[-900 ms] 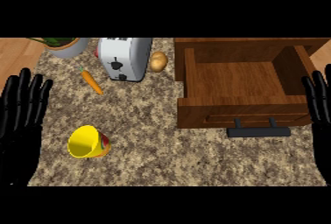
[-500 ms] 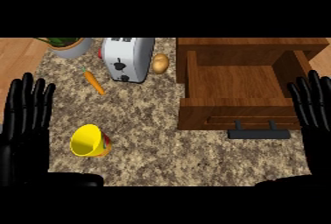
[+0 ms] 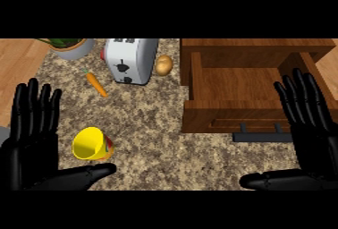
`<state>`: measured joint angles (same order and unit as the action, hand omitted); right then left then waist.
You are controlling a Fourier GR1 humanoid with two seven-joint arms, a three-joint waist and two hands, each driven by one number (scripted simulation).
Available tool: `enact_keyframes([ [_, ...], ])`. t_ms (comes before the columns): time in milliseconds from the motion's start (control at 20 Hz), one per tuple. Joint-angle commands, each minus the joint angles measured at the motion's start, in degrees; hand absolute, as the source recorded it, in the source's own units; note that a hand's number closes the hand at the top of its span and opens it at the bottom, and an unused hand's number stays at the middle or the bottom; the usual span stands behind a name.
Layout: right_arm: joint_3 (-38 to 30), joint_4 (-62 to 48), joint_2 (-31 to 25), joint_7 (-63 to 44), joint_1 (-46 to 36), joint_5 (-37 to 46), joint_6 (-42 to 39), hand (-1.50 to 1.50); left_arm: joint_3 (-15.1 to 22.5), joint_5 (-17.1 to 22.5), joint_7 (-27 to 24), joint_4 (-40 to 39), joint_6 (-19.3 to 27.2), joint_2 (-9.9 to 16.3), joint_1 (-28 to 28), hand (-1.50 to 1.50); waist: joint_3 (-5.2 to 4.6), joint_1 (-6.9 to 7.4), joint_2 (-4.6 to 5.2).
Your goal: Pick up the cup, place it into the drawer and close the drawer
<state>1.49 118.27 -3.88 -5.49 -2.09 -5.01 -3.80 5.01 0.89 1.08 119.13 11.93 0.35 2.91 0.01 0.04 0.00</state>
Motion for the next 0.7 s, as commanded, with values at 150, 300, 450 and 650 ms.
enact_keyframes([
  [150,1.8,-1.9,2.1,0.7,-1.3,1.9,1.0,-1.50,0.4,-0.1,-0.5,-4.8,2.6,-0.3,-3.8,-1.50,-0.01,-0.09,-0.01],
  [300,-2.9,2.5,-1.3,-6.1,-3.5,-2.8,-0.4,-1.50,3.7,-1.4,-2.4,-3.1,5.3,-0.3,0.2,-1.50,-0.01,-0.04,-0.03],
  [450,-0.5,2.2,0.1,-1.6,0.7,-0.9,-1.4,-1.50,-1.0,1.6,-3.8,-5.3,1.1,0.0,1.0,-1.50,-0.01,-0.04,-0.03],
  [650,-2.5,-3.6,0.3,1.3,-3.3,-1.2,-1.3,-1.50,2.3,-2.8,0.3,-7.5,6.8,-0.3,-4.9,-1.50,0.00,-0.09,0.01],
])
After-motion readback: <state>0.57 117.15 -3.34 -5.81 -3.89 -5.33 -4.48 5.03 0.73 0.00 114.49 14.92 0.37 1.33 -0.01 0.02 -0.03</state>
